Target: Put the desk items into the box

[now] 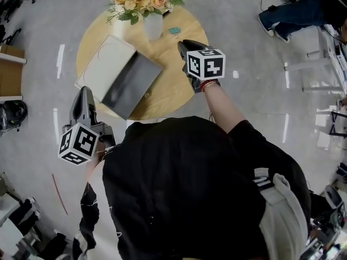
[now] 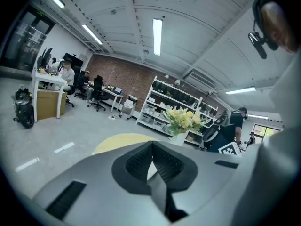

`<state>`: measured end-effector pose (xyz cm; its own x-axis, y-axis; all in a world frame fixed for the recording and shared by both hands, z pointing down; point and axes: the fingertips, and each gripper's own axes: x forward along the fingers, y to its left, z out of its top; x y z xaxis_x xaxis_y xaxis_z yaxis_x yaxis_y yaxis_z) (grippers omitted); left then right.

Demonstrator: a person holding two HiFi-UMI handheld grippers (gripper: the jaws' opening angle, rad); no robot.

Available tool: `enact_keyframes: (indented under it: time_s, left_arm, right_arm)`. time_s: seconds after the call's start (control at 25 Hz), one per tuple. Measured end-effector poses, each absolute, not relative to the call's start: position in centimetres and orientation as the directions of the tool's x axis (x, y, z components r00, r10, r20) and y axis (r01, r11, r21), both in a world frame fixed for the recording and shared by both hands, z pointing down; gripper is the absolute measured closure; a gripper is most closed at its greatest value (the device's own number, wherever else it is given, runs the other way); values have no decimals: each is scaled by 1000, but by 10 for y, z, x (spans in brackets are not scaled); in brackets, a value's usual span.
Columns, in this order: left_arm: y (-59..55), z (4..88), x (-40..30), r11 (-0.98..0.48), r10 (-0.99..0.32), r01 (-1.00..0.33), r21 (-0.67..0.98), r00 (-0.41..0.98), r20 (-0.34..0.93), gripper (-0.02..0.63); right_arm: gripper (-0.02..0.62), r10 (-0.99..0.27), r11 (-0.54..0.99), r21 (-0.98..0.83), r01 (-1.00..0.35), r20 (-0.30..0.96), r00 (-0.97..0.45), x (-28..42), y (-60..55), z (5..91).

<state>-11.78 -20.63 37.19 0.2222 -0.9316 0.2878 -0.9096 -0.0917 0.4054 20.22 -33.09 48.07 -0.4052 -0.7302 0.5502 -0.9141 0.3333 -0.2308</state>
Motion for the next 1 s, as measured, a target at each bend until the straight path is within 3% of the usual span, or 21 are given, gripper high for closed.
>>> enact_keyframes:
  time_s: [1.0]
  left_arm:
    - [-193, 387, -156, 67, -926, -921, 384, 86, 369, 597]
  right_arm:
    - [456, -666, 374, -42, -926, 683, -300, 205, -405, 538]
